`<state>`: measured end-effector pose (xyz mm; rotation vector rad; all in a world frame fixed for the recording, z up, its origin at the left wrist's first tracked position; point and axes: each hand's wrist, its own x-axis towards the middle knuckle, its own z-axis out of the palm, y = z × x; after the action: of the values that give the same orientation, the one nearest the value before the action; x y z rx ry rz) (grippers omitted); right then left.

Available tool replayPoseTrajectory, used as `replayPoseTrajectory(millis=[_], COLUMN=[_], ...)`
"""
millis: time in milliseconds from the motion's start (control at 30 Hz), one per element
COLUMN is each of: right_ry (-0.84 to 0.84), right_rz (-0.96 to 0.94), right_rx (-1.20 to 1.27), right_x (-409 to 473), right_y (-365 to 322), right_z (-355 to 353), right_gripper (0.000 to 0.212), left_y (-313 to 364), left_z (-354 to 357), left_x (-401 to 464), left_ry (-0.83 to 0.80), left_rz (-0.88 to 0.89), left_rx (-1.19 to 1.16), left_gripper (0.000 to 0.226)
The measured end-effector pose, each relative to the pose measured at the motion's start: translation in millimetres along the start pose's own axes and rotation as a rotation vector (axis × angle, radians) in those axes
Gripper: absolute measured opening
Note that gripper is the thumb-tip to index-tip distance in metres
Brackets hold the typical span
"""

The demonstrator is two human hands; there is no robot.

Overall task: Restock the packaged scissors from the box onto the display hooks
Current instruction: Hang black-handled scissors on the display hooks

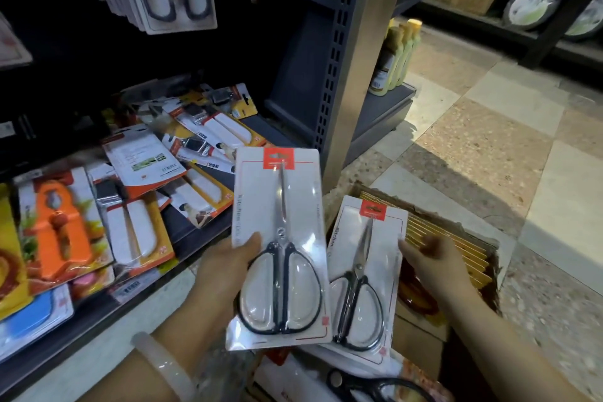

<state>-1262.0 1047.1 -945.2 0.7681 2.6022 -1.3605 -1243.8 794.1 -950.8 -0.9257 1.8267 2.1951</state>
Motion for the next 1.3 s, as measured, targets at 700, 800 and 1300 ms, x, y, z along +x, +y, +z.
replayPoseTrajectory(millis=[700,800,1300], right_ry=[-0.367,-0.433,-0.503], right_rz=[-0.229,-0.313,-0.787], right_rx=[0.623,0.609,0.704], right_x=[-65,-81,-154], right_y=[-123,-155,-310], right_z=[80,107,170], right_gripper=[0.018,0.015,0.029], left_y=[67,77,130], left_z=[-130,-165,-234], left_x=[-62,-80,-104], left_ry=[0.145,0.254,0.493], left_rz=[0.404,0.473,0.761], left_rx=[-0.141,-0.247,-0.312], left_gripper=[0.020,0.016,0.017])
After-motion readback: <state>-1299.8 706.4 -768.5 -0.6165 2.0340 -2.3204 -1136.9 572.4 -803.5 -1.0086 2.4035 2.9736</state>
